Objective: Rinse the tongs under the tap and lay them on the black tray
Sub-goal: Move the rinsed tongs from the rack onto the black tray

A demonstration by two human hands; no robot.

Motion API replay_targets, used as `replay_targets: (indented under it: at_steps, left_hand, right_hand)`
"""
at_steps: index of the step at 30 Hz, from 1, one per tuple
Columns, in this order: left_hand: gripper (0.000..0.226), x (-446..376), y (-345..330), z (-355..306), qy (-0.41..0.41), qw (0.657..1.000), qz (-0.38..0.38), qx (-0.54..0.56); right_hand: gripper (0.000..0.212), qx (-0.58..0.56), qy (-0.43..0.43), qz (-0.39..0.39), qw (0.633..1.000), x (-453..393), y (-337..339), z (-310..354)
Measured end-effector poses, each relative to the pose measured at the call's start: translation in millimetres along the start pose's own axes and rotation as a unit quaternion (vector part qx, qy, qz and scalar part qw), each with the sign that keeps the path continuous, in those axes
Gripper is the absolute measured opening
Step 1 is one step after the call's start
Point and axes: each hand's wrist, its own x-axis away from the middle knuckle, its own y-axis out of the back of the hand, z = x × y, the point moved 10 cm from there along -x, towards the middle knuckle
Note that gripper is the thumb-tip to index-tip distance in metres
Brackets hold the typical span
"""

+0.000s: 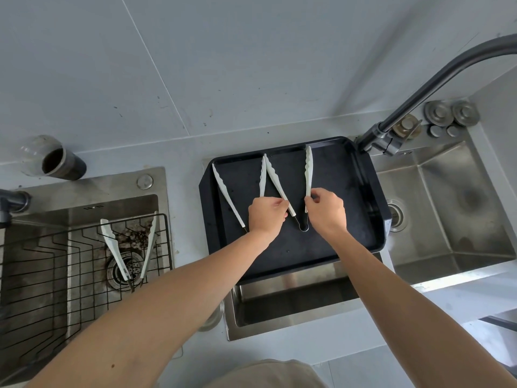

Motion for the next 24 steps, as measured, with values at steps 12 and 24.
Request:
replay_targets:
  at_steps: [12, 24]
  left_hand:
    - [0.021, 9.5, 34.3, -7.2, 0.021, 0.999, 0.031, 0.035]
    - [0.024, 24.3, 235.5, 40.7, 0.023, 0.99, -0.103, 0.093]
  right_hand:
    - [0.043, -0.004, -0.043, -0.03, 0.999, 15.9, 20.3, 2.1]
    - [0.039, -0.028, 0.112, 0.023, 0.993, 98.4, -83.9, 154.5]
